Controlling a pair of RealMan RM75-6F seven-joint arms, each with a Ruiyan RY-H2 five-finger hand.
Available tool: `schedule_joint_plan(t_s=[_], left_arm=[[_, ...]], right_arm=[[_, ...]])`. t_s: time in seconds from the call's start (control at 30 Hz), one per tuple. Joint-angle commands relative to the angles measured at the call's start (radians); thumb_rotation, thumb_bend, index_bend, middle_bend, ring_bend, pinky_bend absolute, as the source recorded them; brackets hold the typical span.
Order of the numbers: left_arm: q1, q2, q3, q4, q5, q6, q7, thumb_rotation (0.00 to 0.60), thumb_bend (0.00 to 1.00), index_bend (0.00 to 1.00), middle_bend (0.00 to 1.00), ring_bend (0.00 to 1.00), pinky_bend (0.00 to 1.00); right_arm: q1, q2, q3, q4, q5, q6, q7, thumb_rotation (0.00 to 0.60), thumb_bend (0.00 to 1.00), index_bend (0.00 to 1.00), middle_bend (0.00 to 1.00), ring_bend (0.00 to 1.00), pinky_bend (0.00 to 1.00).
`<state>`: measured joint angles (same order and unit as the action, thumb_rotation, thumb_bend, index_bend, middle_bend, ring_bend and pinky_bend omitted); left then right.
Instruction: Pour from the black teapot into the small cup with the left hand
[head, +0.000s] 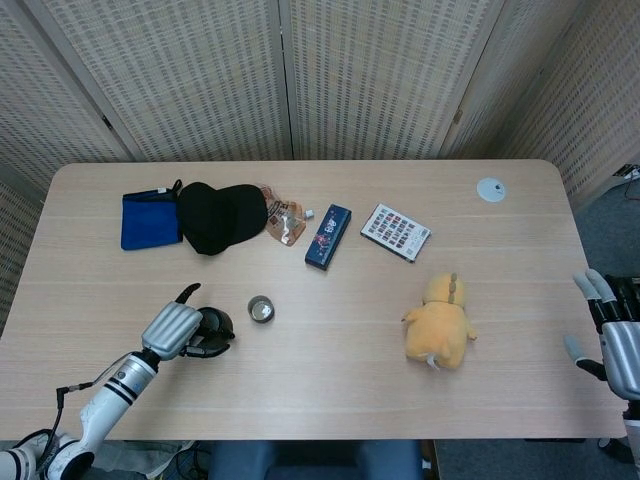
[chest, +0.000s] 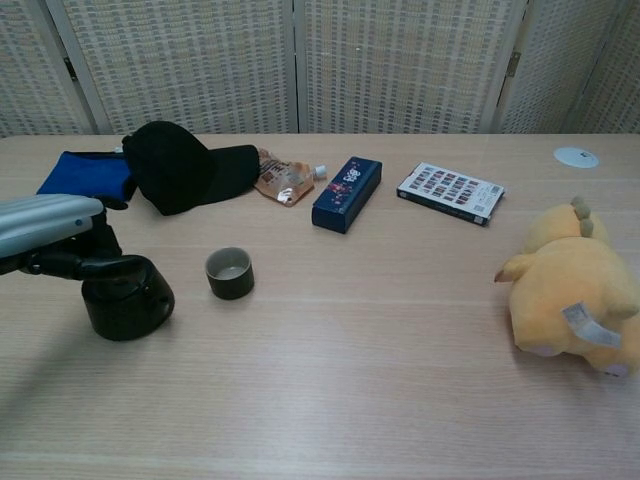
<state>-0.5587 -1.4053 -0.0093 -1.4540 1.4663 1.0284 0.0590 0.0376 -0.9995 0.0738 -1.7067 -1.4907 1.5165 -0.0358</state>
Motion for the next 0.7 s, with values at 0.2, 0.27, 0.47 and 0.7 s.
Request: schedule_joint_plan(t_s=[0.2,0.27,0.47,0.7], left_arm=[[0.027,-0.016,-0.032,0.003,-0.021,0.065,-0.029,0.127,0.17,1.00,1.00,0.87,0.00],[0.033,-0.018,-0.038,0.002,-0.024,0.080,-0.032,0.154,0.17,1.00,1.00,0.88,0.00],[0.056,-0.039,-0.070,0.017,-0.026,0.157,-0.035,0.234,0.18,1.00,1.00,0.91,0.02],[0.062,-0.069,-0.123,0.050,-0.056,0.208,-0.034,0.237,0.22,1.00,1.00,0.94,0.15]], right_arm=[[-0.001,-0.001,0.000,-0.001,0.000,0.002,0.000,0.600,0.29,0.00,0.04,0.00,0.01],[-0.001,-0.001,0.000,-0.001,-0.001,0.003,-0.001,0.600,0.29,0.00,0.04,0.00,0.01],[-0.002,-0.003,-0.001,-0.002,-0.005,0.005,-0.001,0.600,0.29,0.00,0.04,0.00,0.01],[-0.001,-0.003,0.000,-0.005,-0.008,0.007,-0.002,0.600,0.29,0.00,0.04,0.00,0.01]])
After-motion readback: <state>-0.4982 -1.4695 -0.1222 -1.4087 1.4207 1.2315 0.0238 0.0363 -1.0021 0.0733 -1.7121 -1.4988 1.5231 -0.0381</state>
